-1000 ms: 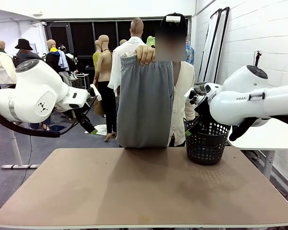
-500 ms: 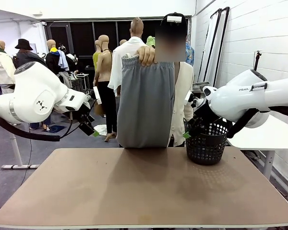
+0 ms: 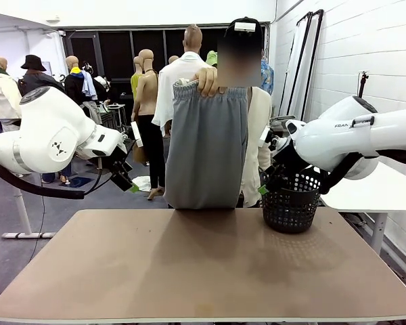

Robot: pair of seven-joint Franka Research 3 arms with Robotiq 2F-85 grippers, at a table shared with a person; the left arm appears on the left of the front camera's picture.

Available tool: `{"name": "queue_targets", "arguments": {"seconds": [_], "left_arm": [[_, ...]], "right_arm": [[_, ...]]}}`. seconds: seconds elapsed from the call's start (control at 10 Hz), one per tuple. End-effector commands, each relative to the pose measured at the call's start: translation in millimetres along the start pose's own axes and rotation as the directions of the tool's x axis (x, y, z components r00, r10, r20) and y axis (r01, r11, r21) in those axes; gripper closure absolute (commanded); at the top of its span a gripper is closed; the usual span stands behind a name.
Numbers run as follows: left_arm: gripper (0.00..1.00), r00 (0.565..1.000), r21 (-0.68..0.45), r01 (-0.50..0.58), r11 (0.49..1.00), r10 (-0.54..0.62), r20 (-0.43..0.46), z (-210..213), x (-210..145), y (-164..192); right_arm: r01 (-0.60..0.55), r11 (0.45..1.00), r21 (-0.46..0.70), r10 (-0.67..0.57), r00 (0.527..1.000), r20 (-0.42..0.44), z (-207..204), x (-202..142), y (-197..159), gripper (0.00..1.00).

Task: Fold the training pants.
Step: Grab both ends of the Training pants handed by a person.

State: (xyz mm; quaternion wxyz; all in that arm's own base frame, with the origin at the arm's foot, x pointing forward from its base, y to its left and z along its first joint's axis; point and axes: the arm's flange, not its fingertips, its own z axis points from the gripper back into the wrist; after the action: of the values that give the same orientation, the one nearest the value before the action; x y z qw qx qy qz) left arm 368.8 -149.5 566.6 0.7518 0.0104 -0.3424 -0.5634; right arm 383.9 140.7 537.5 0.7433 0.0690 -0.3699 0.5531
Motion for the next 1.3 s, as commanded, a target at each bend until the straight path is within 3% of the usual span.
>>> {"name": "queue_targets", "arguments": {"seconds": [0.0,0.3,0.7,0.9,1.2], "left_arm": [[0.00,0.997,0.006,0.080,0.997,-0.080,0.019,-14.7,2.6,23.0],[0.00,0.960,-0.033,0.180,0.983,-0.168,0.225,-28.2,-1.5,48.3],[0.00,0.902,-0.004,0.161,0.987,-0.145,0.407,-41.1,-3.7,57.6],[0.00,0.882,-0.012,0.154,0.988,-0.132,0.452,-44.9,0.1,56.7],[0.00,0.868,-0.062,0.097,0.993,-0.054,0.494,-45.8,1.7,56.3]], "right_arm": [[-0.044,0.999,0.017,0.042,0.997,0.070,-15.7,5.0,-19.6,0.00],[-0.098,0.994,0.040,0.087,0.973,0.214,-26.4,-0.6,-39.4,0.00],[-0.084,0.996,-0.003,0.080,0.938,0.337,-32.7,-2.3,-45.3,0.00],[-0.063,0.998,0.021,0.047,0.896,0.442,-35.2,-1.5,-49.7,0.00],[-0.055,0.998,0.041,0.028,0.874,0.485,-38.3,-3.7,-51.1,0.00]]}}
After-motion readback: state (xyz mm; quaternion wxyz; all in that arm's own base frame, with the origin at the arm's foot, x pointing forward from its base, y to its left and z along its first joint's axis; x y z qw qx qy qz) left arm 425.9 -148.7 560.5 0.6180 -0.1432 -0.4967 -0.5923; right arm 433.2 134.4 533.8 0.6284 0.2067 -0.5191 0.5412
